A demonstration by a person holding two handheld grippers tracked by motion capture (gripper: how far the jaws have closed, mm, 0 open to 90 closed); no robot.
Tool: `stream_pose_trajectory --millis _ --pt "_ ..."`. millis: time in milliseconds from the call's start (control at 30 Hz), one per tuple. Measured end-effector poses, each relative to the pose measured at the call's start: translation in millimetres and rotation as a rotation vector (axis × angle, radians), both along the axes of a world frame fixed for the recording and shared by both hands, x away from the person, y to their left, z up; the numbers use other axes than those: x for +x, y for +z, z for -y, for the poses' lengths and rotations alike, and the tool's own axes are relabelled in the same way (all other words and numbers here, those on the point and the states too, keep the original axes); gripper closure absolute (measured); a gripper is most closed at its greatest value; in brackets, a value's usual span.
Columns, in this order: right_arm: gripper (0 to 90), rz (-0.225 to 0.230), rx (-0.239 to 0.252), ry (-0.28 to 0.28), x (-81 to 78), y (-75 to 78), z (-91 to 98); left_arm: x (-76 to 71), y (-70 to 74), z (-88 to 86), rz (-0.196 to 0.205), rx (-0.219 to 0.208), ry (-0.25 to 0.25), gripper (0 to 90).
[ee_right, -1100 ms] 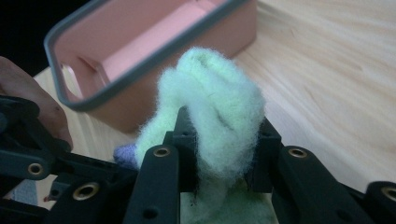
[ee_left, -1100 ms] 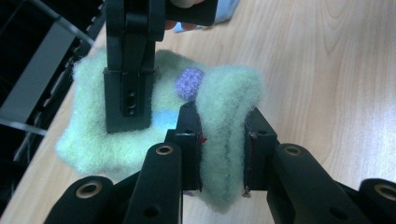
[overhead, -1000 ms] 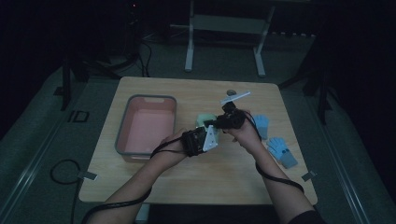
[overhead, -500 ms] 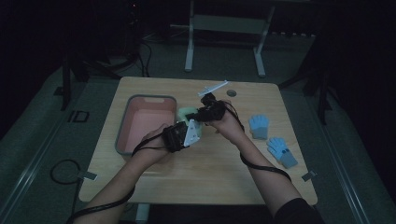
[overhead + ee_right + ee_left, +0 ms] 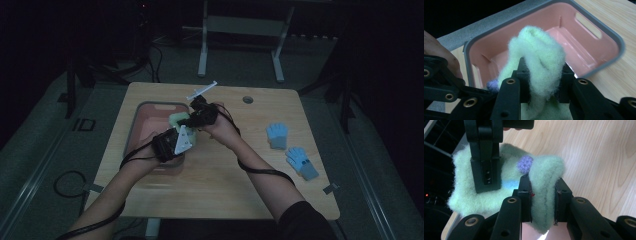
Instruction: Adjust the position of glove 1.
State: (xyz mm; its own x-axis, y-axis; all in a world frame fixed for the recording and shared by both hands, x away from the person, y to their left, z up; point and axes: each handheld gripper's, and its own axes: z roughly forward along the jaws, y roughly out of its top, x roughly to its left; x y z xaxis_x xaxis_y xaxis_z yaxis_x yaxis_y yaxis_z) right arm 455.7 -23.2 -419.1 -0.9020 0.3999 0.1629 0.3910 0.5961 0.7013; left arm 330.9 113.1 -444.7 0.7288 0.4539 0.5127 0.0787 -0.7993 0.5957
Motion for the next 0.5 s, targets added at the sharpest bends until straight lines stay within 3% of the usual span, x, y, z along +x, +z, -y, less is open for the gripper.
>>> stream_pose_trajectory --millis 300,500 --pt "70.6 -0.003 -0.010 0.046 -1.6 -6.4 -38.8 -5.1 -5.3 -30.9 -0.027 0.013 0.040 73.2" --pt "70.6 -0.021 -0.015 0.068 0.0 -18.3 -61.1 -3.9 -17.4 -48.1 -0.049 0.022 0.057 73.2"
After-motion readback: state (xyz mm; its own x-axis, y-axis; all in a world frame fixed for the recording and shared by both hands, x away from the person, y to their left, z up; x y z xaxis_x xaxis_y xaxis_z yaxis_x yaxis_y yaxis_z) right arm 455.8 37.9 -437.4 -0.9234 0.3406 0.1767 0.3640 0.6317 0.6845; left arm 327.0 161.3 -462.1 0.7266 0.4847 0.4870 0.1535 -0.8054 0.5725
